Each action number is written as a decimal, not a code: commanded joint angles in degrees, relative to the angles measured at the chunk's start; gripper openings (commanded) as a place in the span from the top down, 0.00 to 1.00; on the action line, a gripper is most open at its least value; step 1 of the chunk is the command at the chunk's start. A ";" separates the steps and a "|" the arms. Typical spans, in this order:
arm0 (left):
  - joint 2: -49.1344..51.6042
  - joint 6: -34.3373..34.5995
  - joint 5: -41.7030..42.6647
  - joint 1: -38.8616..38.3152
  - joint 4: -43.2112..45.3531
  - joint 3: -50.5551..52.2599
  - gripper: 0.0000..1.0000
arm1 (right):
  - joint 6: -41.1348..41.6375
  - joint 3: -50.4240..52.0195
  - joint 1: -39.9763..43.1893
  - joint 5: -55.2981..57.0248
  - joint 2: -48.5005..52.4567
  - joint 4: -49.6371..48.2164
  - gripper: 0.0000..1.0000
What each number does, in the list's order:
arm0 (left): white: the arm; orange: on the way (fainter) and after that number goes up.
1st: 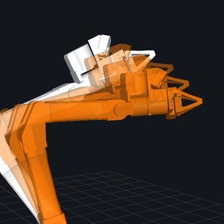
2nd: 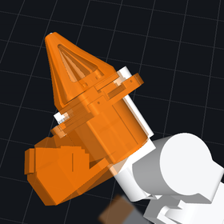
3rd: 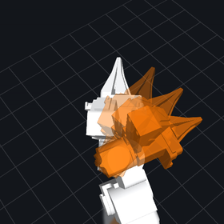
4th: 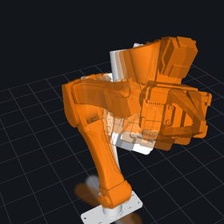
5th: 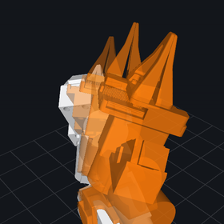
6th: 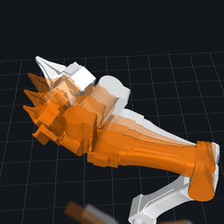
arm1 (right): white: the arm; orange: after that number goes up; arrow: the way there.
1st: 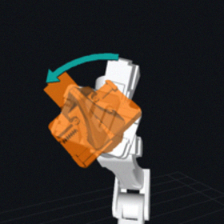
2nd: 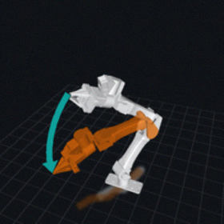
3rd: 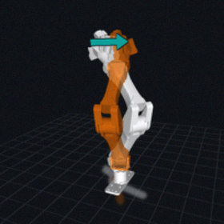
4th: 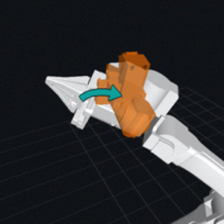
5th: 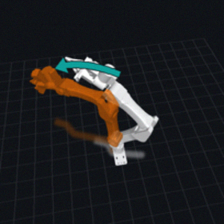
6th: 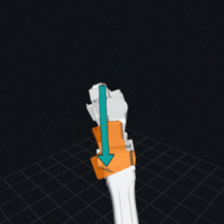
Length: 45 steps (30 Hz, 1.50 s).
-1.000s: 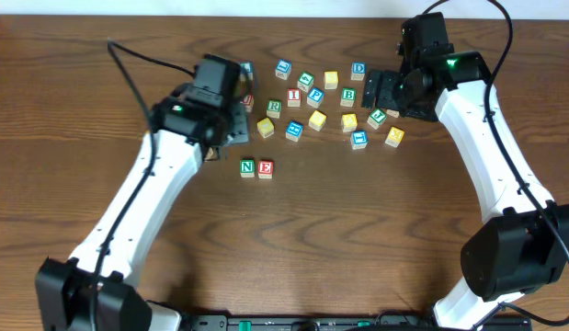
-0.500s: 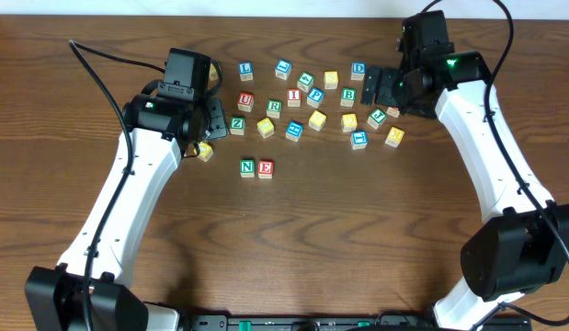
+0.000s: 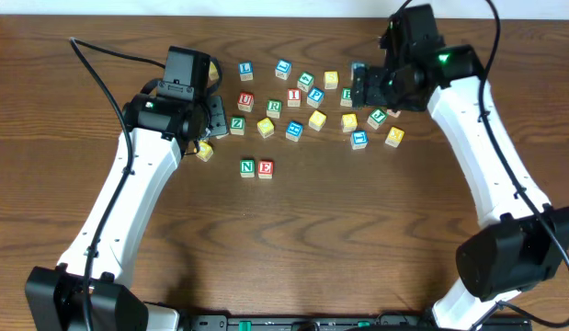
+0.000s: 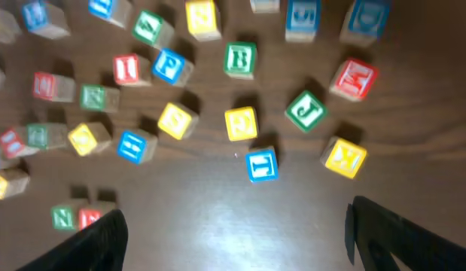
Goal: Spell out NEURIPS
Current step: 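Move the left gripper back over the red U block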
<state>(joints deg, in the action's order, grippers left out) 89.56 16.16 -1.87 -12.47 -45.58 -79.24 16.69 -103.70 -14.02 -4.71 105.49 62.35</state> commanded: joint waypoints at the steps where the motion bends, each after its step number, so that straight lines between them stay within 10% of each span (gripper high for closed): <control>1: -1.16 -1.16 -0.24 0.31 -0.26 -4.61 0.47 | -3.08 -6.23 -0.07 0.28 -0.35 2.01 0.11; 45: 34.49 -11.28 2.69 0.13 19.21 -17.75 0.42 | 1.68 -6.01 -0.70 0.24 -0.35 3.06 0.01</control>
<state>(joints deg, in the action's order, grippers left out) 121.47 5.87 1.13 -12.47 -26.68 -95.72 17.78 -109.45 -14.48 -4.51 105.49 65.34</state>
